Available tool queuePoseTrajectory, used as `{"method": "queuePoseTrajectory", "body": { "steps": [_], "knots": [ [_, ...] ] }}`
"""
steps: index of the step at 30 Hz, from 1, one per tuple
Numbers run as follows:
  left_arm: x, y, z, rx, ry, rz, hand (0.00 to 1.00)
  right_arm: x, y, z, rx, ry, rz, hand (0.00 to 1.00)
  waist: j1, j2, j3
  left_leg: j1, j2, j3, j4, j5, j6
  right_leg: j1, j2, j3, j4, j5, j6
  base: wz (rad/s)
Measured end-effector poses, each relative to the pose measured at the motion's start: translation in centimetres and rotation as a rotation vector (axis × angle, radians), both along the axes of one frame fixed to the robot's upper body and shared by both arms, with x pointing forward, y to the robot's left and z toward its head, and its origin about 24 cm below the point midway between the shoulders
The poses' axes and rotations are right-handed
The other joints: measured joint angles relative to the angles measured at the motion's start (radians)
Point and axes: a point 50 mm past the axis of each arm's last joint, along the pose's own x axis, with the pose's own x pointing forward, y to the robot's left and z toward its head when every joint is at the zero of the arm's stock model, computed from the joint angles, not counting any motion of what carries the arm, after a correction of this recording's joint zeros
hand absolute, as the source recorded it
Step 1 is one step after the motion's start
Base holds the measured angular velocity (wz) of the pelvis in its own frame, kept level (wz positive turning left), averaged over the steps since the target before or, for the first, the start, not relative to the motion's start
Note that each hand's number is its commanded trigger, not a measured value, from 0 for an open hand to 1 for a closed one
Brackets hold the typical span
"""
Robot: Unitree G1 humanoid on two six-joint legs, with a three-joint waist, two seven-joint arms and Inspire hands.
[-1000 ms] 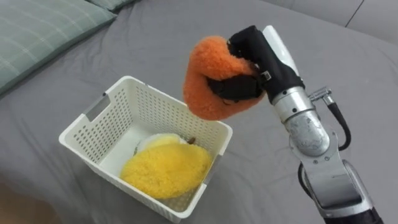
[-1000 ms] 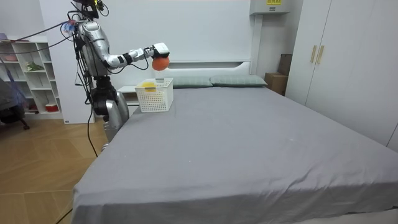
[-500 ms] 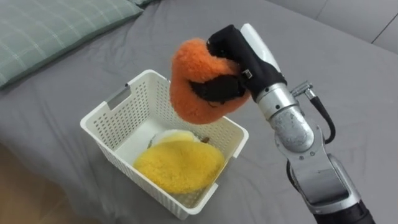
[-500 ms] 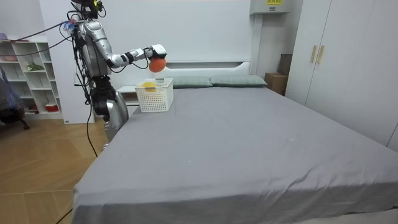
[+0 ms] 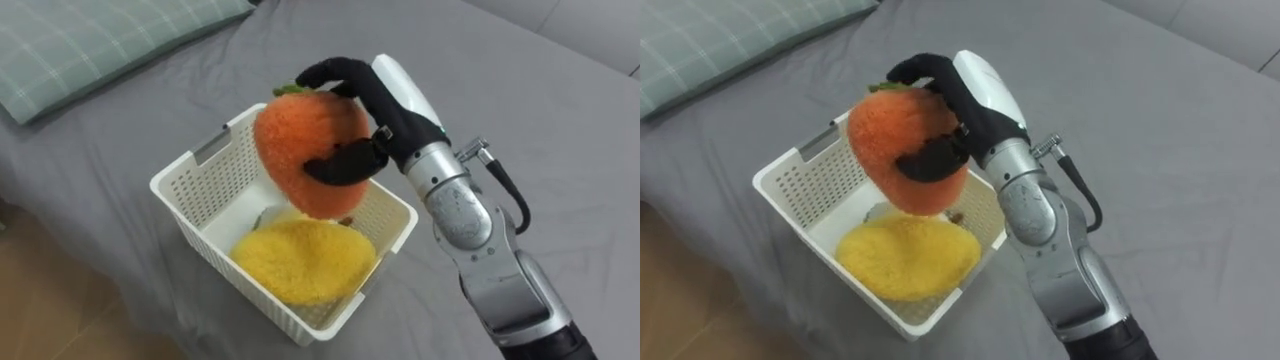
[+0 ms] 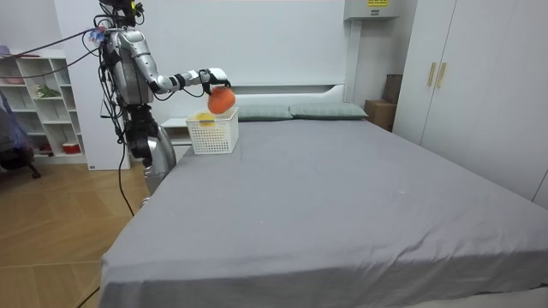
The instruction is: Collect toys from the bed
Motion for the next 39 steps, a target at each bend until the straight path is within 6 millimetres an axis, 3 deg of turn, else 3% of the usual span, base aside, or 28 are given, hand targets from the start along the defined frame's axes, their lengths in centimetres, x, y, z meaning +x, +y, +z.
{"method": "queuePoseTrajectory", "body": {
  "steps": [5, 13, 19, 25, 34, 39],
  "knots": [
    [-0.3, 0.1, 0.0, 0.004, 0.006, 0.002, 0.0, 0.0, -0.1, 0.0, -0.008, -0.005, -0.006, 0.0, 0.001, 0.005, 0.0022, -0.006, -0.006, -0.003, 0.015, -0.004, 0.008, -0.001, -0.01, -0.014, 0.01, -0.001, 0.003, 0.03],
    [-0.7, 0.3, 0.0, 0.017, 0.023, -0.016, 0.0, 0.1, -0.4, 0.0, -0.009, -0.001, -0.005, 0.0, 0.005, 0.006, -0.0024, -0.007, -0.009, -0.001, 0.022, -0.003, 0.014, -0.013, -0.014, -0.01, 0.024, -0.002, 0.007, 0.0],
    [-1.0, 0.4, 0.0, 0.02, 0.029, -0.01, 0.0, 0.4, -1.3, -0.8, -0.012, 0.02, -0.028, 0.0, 0.003, 0.005, -0.0154, 0.001, -0.008, 0.01, 0.021, -0.002, 0.015, -0.007, -0.011, 0.024, 0.024, -0.002, 0.007, -0.06],
    [-0.9, 0.7, 0.2, 0.042, 0.027, -0.023, 0.0, 0.7, -2.7, -0.8, 0.008, 0.007, -0.094, 0.0, -0.002, 0.007, -0.0143, 0.015, -0.007, 0.029, 0.021, -0.004, 0.018, 0.001, -0.011, 0.057, 0.023, -0.004, 0.01, -0.09],
    [-0.1, 0.7, 0.3, 0.045, -0.011, -0.005, 0.0, 0.3, -4.9, -0.7, 0.211, -0.007, -0.162, 0.0, -0.08, 0.026, -0.015, 0.019, 0.0, 0.068, 0.022, -0.01, 0.024, -0.011, -0.012, 0.122, 0.025, -0.001, 0.017, -0.1],
    [0.2, 0.7, 0.3, 0.048, -0.036, 0.004, 0.0, -1.1, -8.4, -2.6, 0.321, 0.044, -0.314, 0.0, -0.16, 0.03, -0.0185, 0.05, 0.008, 0.127, -0.009, -0.008, 0.029, -0.015, -0.008, 0.179, 0.023, 0.004, 0.025, -0.36]
  ]
}}
